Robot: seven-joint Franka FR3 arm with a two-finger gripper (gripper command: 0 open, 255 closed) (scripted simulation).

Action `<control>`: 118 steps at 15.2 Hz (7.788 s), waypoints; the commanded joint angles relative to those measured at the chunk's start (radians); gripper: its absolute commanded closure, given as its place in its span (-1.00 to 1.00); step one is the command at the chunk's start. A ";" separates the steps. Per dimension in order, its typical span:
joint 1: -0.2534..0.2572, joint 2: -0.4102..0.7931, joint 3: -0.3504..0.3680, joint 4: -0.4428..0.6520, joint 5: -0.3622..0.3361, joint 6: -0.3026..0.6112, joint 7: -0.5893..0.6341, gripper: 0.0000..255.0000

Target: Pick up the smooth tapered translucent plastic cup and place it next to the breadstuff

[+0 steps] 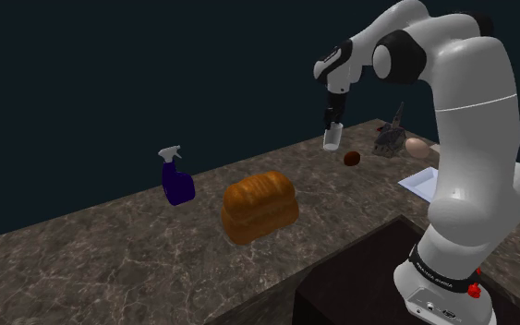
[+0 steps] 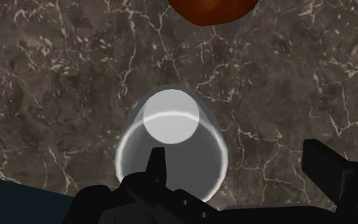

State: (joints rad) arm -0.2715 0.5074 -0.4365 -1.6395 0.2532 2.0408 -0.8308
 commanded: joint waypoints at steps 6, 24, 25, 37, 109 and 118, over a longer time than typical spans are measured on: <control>-0.013 0.056 0.014 -0.011 0.025 0.063 -0.018 -1.00; -0.014 0.059 0.015 -0.015 0.027 0.070 -0.019 1.00; -0.014 0.060 0.016 -0.014 0.027 0.069 -0.019 1.00; -0.003 -0.013 -0.006 0.043 -0.010 -0.054 0.005 1.00; 0.546 -0.162 0.247 0.316 -0.141 -0.403 0.872 1.00; 0.635 0.076 0.300 0.687 -0.127 -0.526 1.040 1.00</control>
State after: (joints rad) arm 0.3547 0.5526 -0.1410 -0.9952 0.1250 1.5245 0.1922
